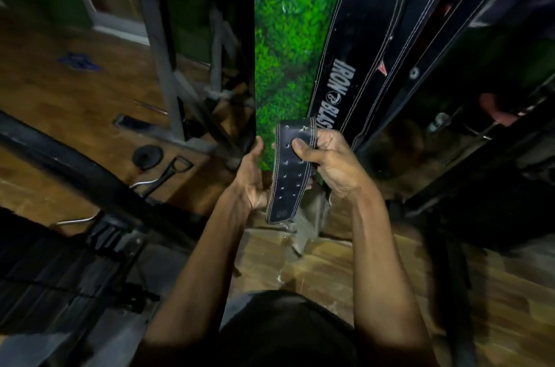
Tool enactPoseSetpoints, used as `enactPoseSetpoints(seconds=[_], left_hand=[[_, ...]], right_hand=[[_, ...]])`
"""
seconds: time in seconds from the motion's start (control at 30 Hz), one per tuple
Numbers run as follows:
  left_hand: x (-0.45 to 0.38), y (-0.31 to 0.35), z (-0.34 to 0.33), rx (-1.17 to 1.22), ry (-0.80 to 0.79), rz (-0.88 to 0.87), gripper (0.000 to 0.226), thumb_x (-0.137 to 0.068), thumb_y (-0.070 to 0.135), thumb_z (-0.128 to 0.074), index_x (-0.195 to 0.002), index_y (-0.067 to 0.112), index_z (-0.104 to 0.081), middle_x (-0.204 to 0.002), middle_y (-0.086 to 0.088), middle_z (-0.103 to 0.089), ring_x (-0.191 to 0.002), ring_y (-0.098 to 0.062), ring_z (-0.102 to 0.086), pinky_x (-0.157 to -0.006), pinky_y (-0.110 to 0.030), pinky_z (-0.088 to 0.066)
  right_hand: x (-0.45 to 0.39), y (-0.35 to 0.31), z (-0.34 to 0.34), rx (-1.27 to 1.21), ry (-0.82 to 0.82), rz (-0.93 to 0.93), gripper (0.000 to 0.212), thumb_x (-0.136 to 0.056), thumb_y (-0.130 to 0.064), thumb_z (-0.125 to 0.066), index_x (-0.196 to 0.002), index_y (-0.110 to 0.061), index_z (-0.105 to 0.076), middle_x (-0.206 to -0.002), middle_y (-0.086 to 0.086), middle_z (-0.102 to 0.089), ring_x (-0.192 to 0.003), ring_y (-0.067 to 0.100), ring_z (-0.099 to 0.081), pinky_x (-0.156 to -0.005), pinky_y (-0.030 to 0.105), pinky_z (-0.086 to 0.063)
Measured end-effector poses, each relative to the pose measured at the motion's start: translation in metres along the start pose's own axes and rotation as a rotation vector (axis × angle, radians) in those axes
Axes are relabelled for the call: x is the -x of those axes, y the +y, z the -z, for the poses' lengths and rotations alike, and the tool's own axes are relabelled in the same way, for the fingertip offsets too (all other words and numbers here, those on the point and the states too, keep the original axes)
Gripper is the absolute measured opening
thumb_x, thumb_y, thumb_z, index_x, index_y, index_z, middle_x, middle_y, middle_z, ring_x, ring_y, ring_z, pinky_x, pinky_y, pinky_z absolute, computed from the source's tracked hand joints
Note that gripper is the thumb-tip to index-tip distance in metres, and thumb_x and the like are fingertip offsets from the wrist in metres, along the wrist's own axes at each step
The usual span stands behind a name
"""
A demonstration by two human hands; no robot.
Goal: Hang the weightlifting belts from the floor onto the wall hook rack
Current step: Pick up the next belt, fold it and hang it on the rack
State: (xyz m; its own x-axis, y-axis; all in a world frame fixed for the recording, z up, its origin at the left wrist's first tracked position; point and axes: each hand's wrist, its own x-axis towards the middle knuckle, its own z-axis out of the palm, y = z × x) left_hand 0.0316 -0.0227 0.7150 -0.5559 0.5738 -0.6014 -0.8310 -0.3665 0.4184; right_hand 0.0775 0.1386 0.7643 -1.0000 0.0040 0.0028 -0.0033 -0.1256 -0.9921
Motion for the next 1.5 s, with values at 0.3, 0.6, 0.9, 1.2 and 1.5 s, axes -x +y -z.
enactPoseSetpoints(seconds=[0.3, 0.6, 0.9, 1.2, 1.5], left_hand=[[0.019, 0.046, -0.019, 0.0, 0.095, -0.209, 0.046, -0.091, 0.009, -0.047, -0.047, 0.007, -0.062, -0.042, -0.004, -0.055, -0.036, -0.014, -0.056, -0.043, -0.023, -0.051], [0.051, 0.088, 0.01, -0.16, 0.197, -0.203, 0.028, -0.089, 0.012, -0.047, -0.082, 0.005, -0.074, -0.058, -0.005, -0.065, -0.042, -0.017, -0.051, -0.036, -0.022, -0.041], [0.078, 0.083, 0.006, -0.493, -0.051, -0.092, 0.032, -0.09, 0.003, -0.048, -0.102, -0.007, -0.077, -0.097, -0.022, -0.078, -0.084, -0.029, -0.078, -0.085, -0.04, -0.065], [0.087, 0.08, 0.03, -0.791, -0.187, -0.133, 0.033, -0.092, 0.003, -0.069, -0.125, 0.005, -0.073, -0.133, -0.028, -0.067, -0.137, -0.057, -0.048, -0.121, -0.069, -0.024], [0.083, 0.088, 0.003, -0.278, 0.02, -0.474, 0.045, -0.094, 0.05, -0.057, -0.088, 0.015, -0.085, -0.086, -0.006, -0.082, -0.069, -0.012, -0.078, -0.056, -0.021, -0.059]], right_hand=[[-0.019, -0.041, 0.0, 0.044, -0.407, -0.071, 0.018, -0.092, -0.002, -0.069, -0.103, -0.009, -0.08, -0.101, 0.006, -0.08, -0.094, 0.019, -0.075, -0.085, 0.033, -0.061], [-0.042, 0.003, 0.002, 0.23, -0.51, -0.457, 0.041, -0.081, 0.012, -0.071, -0.121, 0.004, -0.068, -0.102, 0.006, -0.076, -0.09, 0.012, -0.073, -0.087, 0.028, -0.06], [-0.062, 0.002, -0.048, -0.174, -0.237, -0.814, 0.06, -0.076, -0.072, -0.07, -0.075, -0.012, -0.069, -0.083, 0.011, -0.071, -0.093, 0.03, -0.07, -0.081, 0.041, -0.062], [-0.079, -0.013, -0.054, -0.242, -0.266, -0.578, 0.009, -0.089, -0.004, -0.068, -0.095, 0.001, -0.073, -0.08, 0.016, -0.074, -0.062, 0.024, -0.068, -0.066, 0.032, -0.059], [-0.075, -0.008, -0.022, -0.283, -0.204, -0.479, 0.122, -0.068, 0.025, -0.076, -0.161, -0.012, -0.006, -0.098, 0.021, -0.078, -0.09, 0.026, -0.079, -0.079, 0.031, -0.065]])
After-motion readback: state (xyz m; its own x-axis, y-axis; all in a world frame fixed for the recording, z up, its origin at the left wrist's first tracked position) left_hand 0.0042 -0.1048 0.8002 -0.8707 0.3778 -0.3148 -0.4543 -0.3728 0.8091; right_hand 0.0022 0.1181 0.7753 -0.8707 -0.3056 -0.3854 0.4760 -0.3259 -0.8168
